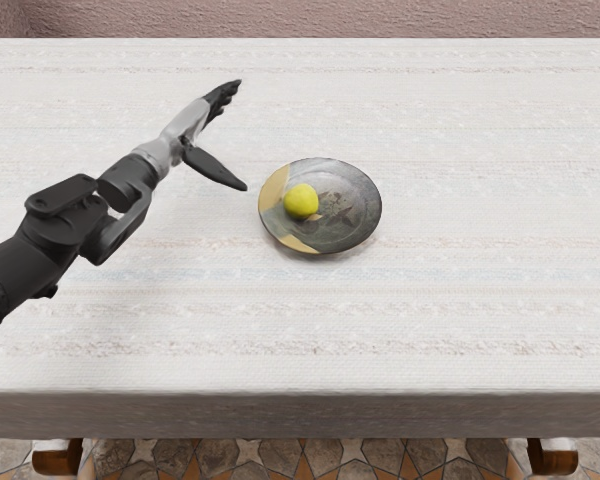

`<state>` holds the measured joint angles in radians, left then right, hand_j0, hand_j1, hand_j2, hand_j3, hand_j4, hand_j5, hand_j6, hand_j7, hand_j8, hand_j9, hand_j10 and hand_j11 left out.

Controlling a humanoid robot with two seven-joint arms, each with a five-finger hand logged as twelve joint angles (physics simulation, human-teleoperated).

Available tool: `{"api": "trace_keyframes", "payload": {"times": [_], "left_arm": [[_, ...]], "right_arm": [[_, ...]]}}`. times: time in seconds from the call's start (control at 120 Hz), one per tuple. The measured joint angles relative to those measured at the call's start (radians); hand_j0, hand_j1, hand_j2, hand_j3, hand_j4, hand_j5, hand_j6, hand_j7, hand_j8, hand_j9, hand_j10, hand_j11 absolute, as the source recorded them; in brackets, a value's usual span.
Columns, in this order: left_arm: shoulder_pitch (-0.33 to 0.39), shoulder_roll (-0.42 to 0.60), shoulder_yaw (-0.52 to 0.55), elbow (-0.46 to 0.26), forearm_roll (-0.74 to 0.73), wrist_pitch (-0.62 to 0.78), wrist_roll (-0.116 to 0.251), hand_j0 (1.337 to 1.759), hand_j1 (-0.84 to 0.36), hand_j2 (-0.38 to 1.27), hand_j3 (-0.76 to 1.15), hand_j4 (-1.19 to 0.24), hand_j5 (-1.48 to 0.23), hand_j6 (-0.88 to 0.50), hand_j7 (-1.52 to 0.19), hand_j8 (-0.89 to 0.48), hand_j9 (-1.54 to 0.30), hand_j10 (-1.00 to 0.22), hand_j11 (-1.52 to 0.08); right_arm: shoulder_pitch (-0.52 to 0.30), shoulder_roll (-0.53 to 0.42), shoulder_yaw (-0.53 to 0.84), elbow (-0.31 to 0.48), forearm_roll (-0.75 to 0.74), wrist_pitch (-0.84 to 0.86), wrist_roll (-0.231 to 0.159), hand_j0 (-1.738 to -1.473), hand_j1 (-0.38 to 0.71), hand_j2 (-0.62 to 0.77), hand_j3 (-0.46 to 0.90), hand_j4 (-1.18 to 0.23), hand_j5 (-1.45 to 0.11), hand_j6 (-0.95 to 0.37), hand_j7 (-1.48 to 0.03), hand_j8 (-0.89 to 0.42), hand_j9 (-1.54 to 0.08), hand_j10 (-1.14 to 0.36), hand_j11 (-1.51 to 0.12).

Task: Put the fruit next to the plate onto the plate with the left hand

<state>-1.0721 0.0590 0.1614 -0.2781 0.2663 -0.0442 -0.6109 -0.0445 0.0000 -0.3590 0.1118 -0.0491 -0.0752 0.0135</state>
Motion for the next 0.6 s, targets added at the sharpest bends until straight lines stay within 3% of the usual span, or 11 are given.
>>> {"api": "trace_keyframes", "payload": {"times": [0.2, 0.442, 0.6], "left_arm": [[0.062, 0.065, -0.029, 0.074, -0.014, 0.0, 0.0, 1.658, 0.31, 0.02, 0.0, -0.03, -0.04, -0.03, -0.04, -0.03, -0.04, -0.03, -0.04], [0.137, 0.149, -0.034, 0.088, -0.027, 0.0, 0.0, 1.658, 0.32, 0.01, 0.0, -0.03, -0.03, -0.03, -0.03, -0.02, -0.03, -0.02, -0.03], [0.141, 0.162, -0.034, 0.089, -0.029, 0.0, 0.0, 1.658, 0.32, 0.01, 0.0, -0.02, -0.03, -0.02, -0.03, -0.02, -0.03, -0.02, -0.03]], "right_arm": [[0.0, 0.0, 0.0, 0.0, 0.0, 0.0, 0.0, -1.658, -0.35, 0.0, 0.0, 0.0, 0.0, 0.0, 0.0, 0.0, 0.0, 0.0, 0.0], [0.0, 0.0, 0.0, 0.0, 0.0, 0.0, 0.0, -1.658, -0.35, 0.0, 0.0, 0.0, 0.0, 0.0, 0.0, 0.0, 0.0, 0.0, 0.0], [0.0, 0.0, 0.0, 0.0, 0.0, 0.0, 0.0, -1.658, -0.35, 0.0, 0.0, 0.0, 0.0, 0.0, 0.0, 0.0, 0.0, 0.0, 0.0]]}}
